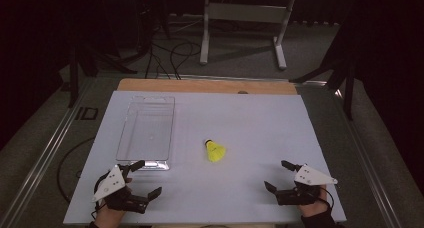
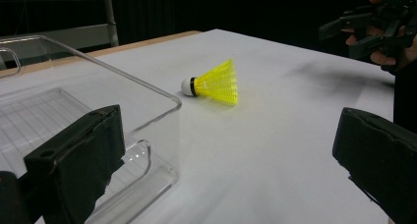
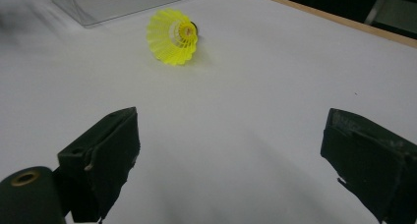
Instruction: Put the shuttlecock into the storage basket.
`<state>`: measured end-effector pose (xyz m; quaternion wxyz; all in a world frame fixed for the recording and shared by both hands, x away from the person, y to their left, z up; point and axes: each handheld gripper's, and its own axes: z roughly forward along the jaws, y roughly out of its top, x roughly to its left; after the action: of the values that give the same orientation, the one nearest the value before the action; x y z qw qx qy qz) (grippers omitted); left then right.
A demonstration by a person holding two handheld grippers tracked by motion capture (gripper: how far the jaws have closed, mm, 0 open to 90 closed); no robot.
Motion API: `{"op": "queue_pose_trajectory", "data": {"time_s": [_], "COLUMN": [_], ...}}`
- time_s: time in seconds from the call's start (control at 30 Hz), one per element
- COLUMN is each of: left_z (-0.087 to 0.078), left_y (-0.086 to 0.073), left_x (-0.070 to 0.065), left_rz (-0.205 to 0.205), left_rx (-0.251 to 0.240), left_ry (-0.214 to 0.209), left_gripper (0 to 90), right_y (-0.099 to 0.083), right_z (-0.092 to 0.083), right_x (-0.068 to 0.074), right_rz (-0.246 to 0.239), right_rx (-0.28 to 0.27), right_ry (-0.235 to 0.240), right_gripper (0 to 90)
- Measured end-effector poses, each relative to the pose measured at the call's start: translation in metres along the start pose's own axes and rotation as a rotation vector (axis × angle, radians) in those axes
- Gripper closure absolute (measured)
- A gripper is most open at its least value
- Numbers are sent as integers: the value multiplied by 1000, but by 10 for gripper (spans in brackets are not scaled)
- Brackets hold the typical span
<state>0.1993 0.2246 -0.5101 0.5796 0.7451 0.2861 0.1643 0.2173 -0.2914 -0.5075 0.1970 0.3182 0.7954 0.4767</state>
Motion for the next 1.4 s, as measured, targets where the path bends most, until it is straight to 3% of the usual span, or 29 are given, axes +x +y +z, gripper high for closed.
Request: {"op": "queue_pose_trajectory", "data": {"time_s": [0.23, 0.5, 0.73, 1.1, 1.23, 1.4], "left_z": [0, -1, -1, -1, -1, 0], "left_y": [0, 1, 2, 2, 2, 2], "left_x": [-1, -2, -2, -3, -3, -3], "left_rz": [4, 4, 7, 13, 14, 14], "left_rx": [-9, -18, -20, -17, -18, -16], "left_ry": [-15, -25, -27, -26, -27, -26], "left_gripper": [2, 2, 2, 2, 2, 2], "right_y": [0, 0, 1, 8, 15, 25], "right_z": [1, 0, -1, -2, -4, -9], "right_x": [2, -4, -7, -1, -5, -10], "right_rz": [-2, 65, 93, 65, 100, 103], "right_rx": [7, -5, -23, 57, 76, 89], "right_ry": [-7, 7, 36, -5, -9, -21], "right_gripper": [78, 78, 79, 79, 78, 78]}}
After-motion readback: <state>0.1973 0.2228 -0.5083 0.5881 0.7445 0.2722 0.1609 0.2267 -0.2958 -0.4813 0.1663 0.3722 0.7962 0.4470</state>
